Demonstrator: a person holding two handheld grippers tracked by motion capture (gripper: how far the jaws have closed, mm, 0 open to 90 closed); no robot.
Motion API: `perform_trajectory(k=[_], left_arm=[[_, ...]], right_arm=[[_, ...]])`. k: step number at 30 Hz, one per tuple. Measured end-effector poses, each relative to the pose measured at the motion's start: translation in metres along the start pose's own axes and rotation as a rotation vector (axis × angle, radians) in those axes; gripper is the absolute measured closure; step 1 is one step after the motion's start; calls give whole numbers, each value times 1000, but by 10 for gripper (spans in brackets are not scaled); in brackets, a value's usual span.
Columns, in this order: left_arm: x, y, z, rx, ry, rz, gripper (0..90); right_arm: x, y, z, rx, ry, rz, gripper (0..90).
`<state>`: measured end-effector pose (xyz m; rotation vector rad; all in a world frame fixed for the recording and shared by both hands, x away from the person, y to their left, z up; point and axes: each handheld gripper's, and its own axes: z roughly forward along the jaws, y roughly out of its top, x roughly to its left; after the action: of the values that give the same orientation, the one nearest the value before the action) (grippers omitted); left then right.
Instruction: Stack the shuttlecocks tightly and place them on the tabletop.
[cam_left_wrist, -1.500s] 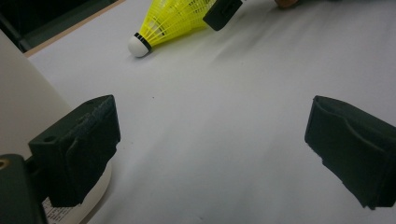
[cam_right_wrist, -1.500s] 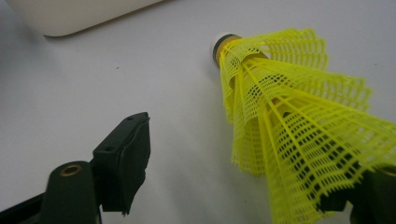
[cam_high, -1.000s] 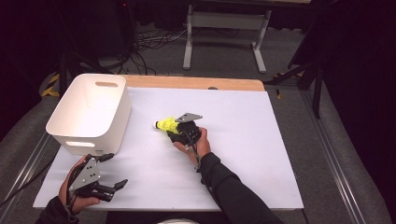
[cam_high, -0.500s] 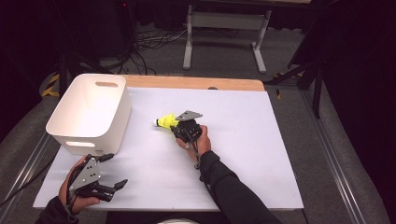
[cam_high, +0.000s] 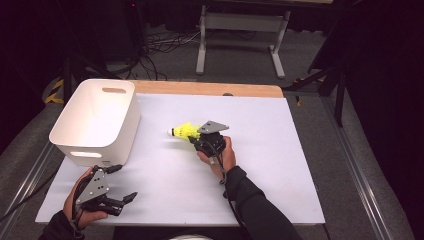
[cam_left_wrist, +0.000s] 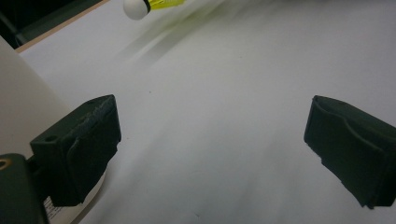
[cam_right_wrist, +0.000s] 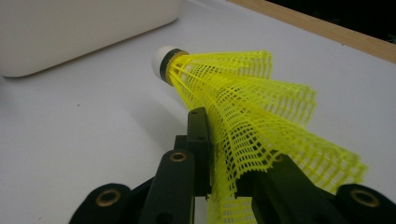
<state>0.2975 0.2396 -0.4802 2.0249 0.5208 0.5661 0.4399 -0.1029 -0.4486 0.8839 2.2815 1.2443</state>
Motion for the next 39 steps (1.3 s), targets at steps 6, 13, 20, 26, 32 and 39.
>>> perform_trajectory(k=[6,13,20,26,32,39], left_arm=[[0,0,2,9,10,-3,46],[0,1,2,14,28,-1,52],[-1,1,2,16,31,5,59],[-2,1,3,16,38,-4,83],[-3,5,11,24,41,-3,95],[-6,15,26,44,18,28,94]], right_arm=[[0,-3,-18,-39,26,-25,823],[1,-2,-44,-64,70,-74,822],[1,-2,-59,-69,92,-102,821],[2,-3,-65,-58,126,-128,821],[7,-3,-71,-46,156,-167,821],[14,-4,-76,-30,182,-210,821]])
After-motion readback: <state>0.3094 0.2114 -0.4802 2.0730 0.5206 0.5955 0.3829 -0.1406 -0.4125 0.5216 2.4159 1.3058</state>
